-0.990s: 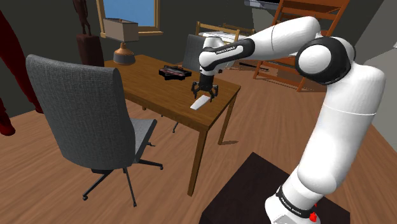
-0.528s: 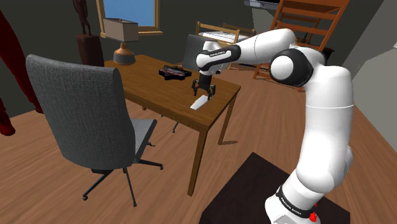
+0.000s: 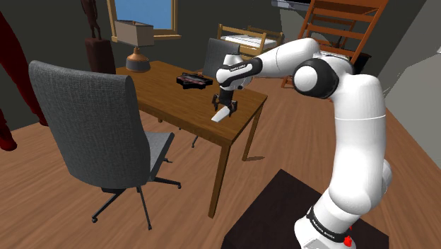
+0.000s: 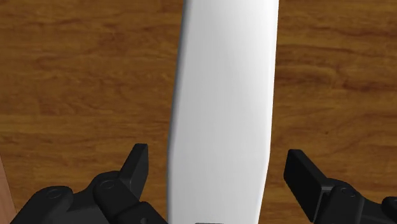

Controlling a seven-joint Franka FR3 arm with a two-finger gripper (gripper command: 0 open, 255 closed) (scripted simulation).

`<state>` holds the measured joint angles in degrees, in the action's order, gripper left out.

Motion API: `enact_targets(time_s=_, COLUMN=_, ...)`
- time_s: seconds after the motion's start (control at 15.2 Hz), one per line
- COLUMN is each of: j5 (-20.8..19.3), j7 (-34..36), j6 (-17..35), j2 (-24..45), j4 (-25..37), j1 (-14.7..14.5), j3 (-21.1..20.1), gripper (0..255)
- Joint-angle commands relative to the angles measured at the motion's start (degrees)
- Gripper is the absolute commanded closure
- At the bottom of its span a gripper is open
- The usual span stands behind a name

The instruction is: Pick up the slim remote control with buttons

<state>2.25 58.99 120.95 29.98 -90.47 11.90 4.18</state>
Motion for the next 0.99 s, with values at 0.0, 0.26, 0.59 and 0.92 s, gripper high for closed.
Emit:
enact_targets(time_s=0.0, j5=0.0, j7=0.0, j6=0.5, j2=0.4, j4=-0.1, j1=0.0, j3=0.0, gripper=0)
enact_targets(time_s=0.26, j5=0.0, j7=-0.1, j6=0.6, j2=0.4, j4=-0.1, j1=0.1, j3=0.0, gripper=255)
enact_targets(time_s=0.59, j5=0.0, j7=-0.1, j6=0.5, j2=0.4, j4=0.0, j1=0.0, j3=0.0, gripper=255)
enact_targets(time_s=0.92, j5=-0.1, j7=0.0, j6=-2.0, j2=-0.9, j4=1.1, j1=0.0, j3=0.1, gripper=255)
